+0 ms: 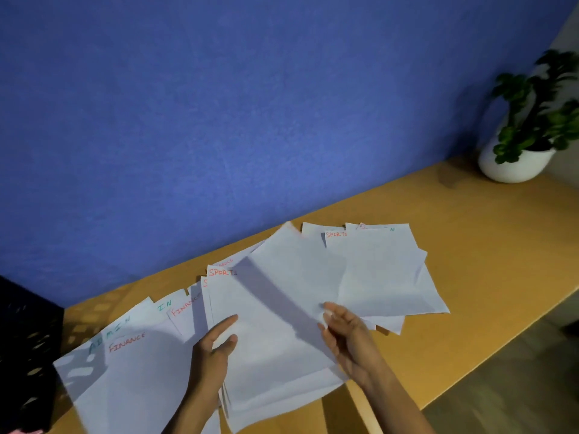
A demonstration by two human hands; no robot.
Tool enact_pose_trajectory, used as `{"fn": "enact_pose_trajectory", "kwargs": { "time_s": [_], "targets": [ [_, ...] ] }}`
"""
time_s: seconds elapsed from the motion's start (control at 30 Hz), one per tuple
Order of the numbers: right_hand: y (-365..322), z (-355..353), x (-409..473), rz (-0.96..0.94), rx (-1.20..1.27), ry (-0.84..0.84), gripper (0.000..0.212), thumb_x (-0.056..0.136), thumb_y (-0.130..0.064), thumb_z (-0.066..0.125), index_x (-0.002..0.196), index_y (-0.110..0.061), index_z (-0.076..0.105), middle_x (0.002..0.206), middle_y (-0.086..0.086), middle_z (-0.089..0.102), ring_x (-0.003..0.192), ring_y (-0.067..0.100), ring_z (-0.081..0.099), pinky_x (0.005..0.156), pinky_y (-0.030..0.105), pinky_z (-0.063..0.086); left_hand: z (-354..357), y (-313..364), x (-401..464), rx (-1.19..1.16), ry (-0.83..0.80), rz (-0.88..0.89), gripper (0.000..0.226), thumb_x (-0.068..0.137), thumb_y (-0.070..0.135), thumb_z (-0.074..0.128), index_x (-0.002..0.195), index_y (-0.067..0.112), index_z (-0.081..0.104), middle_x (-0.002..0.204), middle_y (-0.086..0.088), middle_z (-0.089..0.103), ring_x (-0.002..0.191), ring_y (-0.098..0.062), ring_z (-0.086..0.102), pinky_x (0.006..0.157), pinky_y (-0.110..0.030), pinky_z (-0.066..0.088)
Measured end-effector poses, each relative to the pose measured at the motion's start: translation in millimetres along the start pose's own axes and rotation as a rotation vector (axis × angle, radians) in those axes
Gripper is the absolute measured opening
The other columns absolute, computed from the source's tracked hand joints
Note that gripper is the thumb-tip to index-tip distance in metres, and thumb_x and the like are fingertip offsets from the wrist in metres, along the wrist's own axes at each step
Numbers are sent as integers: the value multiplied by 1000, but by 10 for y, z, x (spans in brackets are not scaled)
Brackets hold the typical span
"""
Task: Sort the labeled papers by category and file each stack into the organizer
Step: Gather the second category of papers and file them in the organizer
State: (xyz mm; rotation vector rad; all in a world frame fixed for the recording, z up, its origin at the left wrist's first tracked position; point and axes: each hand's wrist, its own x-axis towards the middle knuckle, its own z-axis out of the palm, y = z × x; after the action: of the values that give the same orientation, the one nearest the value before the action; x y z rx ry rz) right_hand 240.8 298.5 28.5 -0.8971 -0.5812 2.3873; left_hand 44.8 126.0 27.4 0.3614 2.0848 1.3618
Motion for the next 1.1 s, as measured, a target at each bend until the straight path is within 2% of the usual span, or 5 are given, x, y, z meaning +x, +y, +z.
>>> {"fn": "enact_pose_trajectory", "kwargs": {
  "time_s": [0.27,0.4,0.53,0.83,1.1],
  "targets": [
    [154,-204,-219,215,-703,18,23,83,3,53,91,-3,74,66,6,44,45,21,38,51,29,49,-18,149,12,-283,14,-91,23,94,-2,52,96,12,70,87,-8,73,88,-36,64,76,-37,51],
    [179,-175,-215,184,-869,-60,24,75,0,49,79,-9,71,59,7,40,45,19,32,42,25,36,-37,123,33,-451,-8,-239,36,95,46,52,126,29,61,114,0,71,106,-30,65,88,-50,54],
    [218,-188,-192,163,-1025,-150,27,72,3,41,77,-12,64,57,4,49,43,16,39,42,24,34,-85,16,12,-224,-30,-165,24,89,25,68,112,18,65,113,-6,72,99,-26,68,83,-39,56],
    [-40,-439,54,-511,-1797,397,39,86,-20,71,123,-15,59,111,10,66,101,29,62,73,37,52,-137,-202,-14,-126,38,-125,45,85,1,68,119,28,55,120,-3,62,111,-28,59,91,-39,52],
    [-264,-700,428,-326,-2231,457,55,90,-31,58,142,-21,43,144,2,49,135,24,40,109,40,31,-161,-266,-87,-102,63,-105,54,86,5,69,131,27,50,137,-5,54,125,-30,51,102,-48,47]
  ]
}}
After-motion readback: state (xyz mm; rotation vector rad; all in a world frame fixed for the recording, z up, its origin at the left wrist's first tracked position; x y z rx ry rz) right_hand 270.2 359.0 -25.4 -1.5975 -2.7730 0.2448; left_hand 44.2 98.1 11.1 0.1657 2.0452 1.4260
